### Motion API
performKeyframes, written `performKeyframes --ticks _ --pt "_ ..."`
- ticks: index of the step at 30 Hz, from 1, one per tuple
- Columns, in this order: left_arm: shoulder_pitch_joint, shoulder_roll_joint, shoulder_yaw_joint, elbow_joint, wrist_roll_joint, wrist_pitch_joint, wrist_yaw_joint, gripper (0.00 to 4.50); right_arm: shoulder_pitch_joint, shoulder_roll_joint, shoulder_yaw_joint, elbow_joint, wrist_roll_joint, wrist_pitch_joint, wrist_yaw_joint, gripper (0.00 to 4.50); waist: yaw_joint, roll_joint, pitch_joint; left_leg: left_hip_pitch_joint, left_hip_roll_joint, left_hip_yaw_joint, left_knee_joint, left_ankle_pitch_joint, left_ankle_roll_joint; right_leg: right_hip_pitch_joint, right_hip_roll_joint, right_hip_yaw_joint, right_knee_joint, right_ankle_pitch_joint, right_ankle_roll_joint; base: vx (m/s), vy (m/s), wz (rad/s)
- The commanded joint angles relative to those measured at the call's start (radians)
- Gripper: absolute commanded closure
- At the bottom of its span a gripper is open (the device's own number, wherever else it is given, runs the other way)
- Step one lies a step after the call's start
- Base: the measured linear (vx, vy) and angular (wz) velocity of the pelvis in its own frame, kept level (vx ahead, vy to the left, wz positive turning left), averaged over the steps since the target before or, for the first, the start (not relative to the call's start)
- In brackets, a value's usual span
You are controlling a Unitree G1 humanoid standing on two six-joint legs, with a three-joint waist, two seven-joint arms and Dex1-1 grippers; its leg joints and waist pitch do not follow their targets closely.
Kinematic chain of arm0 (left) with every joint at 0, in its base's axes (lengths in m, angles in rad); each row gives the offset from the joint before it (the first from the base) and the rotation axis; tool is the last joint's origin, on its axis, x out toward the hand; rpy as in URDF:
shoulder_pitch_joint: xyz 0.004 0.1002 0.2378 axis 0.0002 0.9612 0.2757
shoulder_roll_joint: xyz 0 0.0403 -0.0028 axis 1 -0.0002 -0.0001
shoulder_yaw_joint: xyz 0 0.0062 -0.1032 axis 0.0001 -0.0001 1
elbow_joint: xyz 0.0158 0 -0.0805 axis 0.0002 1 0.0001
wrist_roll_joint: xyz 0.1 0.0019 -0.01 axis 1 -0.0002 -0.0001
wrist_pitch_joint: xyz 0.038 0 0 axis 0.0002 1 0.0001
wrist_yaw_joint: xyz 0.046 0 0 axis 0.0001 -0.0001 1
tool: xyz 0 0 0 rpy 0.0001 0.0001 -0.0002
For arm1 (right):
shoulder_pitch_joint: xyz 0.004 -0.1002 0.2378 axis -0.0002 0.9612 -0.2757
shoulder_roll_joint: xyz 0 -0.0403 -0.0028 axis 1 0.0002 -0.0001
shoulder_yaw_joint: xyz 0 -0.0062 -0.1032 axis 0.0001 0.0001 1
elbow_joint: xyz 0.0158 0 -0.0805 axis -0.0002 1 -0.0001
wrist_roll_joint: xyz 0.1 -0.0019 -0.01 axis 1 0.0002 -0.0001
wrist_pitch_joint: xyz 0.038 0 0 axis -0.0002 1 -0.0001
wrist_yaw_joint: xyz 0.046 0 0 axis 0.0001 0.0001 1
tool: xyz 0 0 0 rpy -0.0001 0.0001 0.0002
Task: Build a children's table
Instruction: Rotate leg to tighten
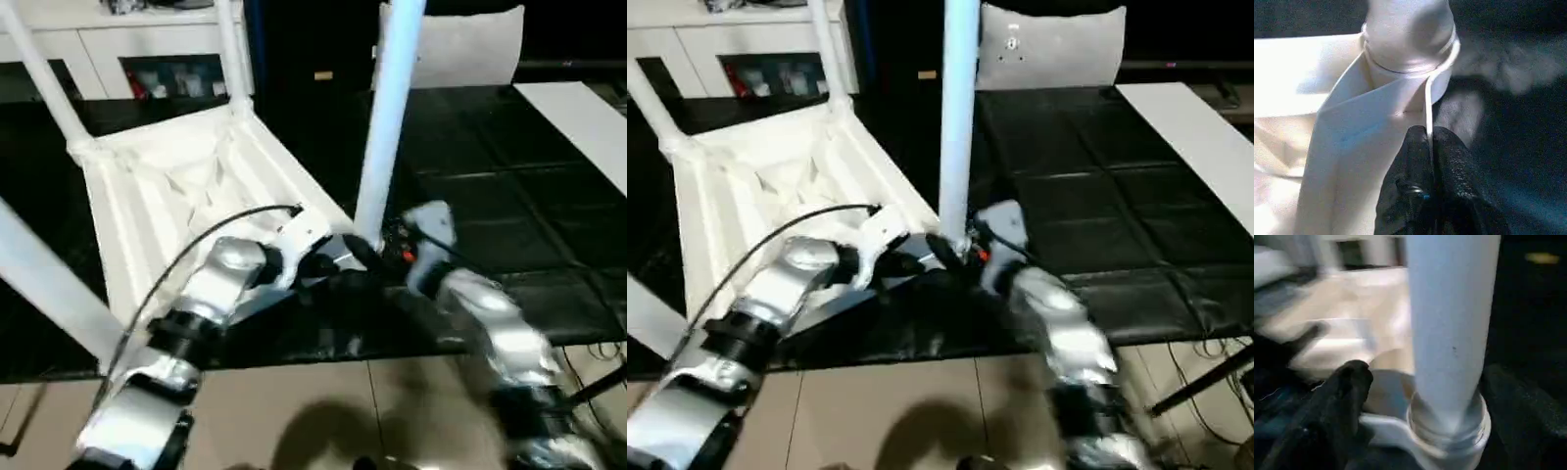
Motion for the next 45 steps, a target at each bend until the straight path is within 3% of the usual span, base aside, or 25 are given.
performKeyframes --ticks 1,4,6,7,10,12,16,19,25,37,45 --pt "-0.021 0.019 -0.015 -0.047 -0.023 -0.082 -0.081 4.50 0.010 -0.036 0.013 -0.032 0.023 -0.029 0.103 0.19 0.009 -0.005 -0.083 0.010 0.083 -0.041 -0.066 -0.052 0.141 0.081 -0.103 0.097 -0.063 -0.164 -0.089 0.000 0.000 0.00" --pt "-0.021 0.078 -0.063 -0.024 -0.024 -0.192 -0.230 4.50 0.019 -0.136 0.025 -0.015 0.031 -0.052 0.232 0.07 0.018 -0.007 -0.083 0.014 0.084 -0.040 -0.068 -0.081 0.118 0.080 -0.102 0.096 -0.072 -0.227 -0.078 0.000 0.000 0.00" --pt "-0.023 0.098 -0.082 -0.013 -0.017 -0.224 -0.274 4.50 0.017 -0.163 0.032 -0.013 0.036 -0.055 0.277 0.07 0.030 -0.004 -0.082 0.022 0.088 -0.039 -0.069 -0.089 0.106 0.071 -0.101 0.098 -0.073 -0.236 -0.080 0.000 0.000 0.00" --pt "-0.027 0.103 -0.087 -0.004 -0.016 -0.236 -0.290 4.50 0.013 -0.177 0.035 -0.008 0.038 -0.059 0.300 0.07 0.038 -0.008 -0.081 0.025 0.088 -0.036 -0.070 -0.103 0.096 0.070 -0.103 0.099 -0.075 -0.248 -0.082 0.000 0.000 0.00" --pt "-0.031 0.120 -0.098 0.014 -0.041 -0.288 -0.385 4.50 -0.003 -0.240 0.064 0.019 0.045 -0.085 0.419 0.07 0.059 -0.006 -0.082 0.029 0.091 -0.034 -0.072 -0.118 0.081 0.069 -0.106 0.101 -0.076 -0.266 -0.079 0.000 0.000 0.00" --pt "-0.037 0.134 -0.119 0.021 -0.040 -0.315 -0.440 4.50 -0.020 -0.260 0.073 0.043 0.059 -0.075 0.478 0.07 0.073 -0.010 -0.084 0.026 0.091 -0.034 -0.071 -0.100 0.083 0.072 -0.107 0.102 -0.070 -0.247 -0.085 0.000 0.000 0.00" --pt "-0.060 0.142 -0.156 0.052 -0.031 -0.378 -0.521 4.50 -0.047 -0.290 0.107 0.071 0.081 -0.057 0.603 0.24 0.084 -0.017 -0.086 0.020 0.088 -0.031 -0.068 -0.079 0.096 0.075 -0.108 0.100 -0.067 -0.250 -0.082 0.000 0.000 0.00" --pt "-0.080 0.138 -0.173 0.077 -0.019 -0.416 -0.551 4.50 -0.066 -0.297 0.132 0.085 0.081 -0.047 0.651 0.46 0.089 -0.021 -0.087 0.020 0.088 -0.031 -0.067 -0.070 0.099 0.074 -0.106 0.099 -0.069 -0.264 -0.070 0.000 0.000 0.00" --pt "-0.108 0.118 -0.181 0.101 -0.014 -0.444 -0.583 4.50 -0.096 -0.286 0.170 0.126 0.074 -0.053 0.697 0.86 0.096 -0.018 -0.090 0.022 0.092 -0.031 -0.067 -0.056 0.089 0.072 -0.108 0.099 -0.067 -0.259 -0.071 0.000 0.000 0.00" --pt "-0.131 0.114 -0.184 0.168 -0.010 -0.501 -0.595 4.50 -0.134 -0.258 0.187 0.188 0.075 -0.044 0.719 1.91 0.095 -0.017 -0.090 0.019 0.091 -0.033 -0.067 -0.057 0.086 0.074 -0.107 0.096 -0.068 -0.264 -0.064 0.000 0.000 0.00" --pt "-0.126 0.122 -0.175 0.174 -0.022 -0.480 -0.591 4.50 -0.123 -0.250 0.191 0.167 0.095 0.004 0.735 2.46 0.096 -0.016 -0.091 0.020 0.093 -0.034 -0.067 -0.049 0.083 0.074 -0.108 0.097 -0.066 -0.257 -0.067 0.000 0.000 0.00"
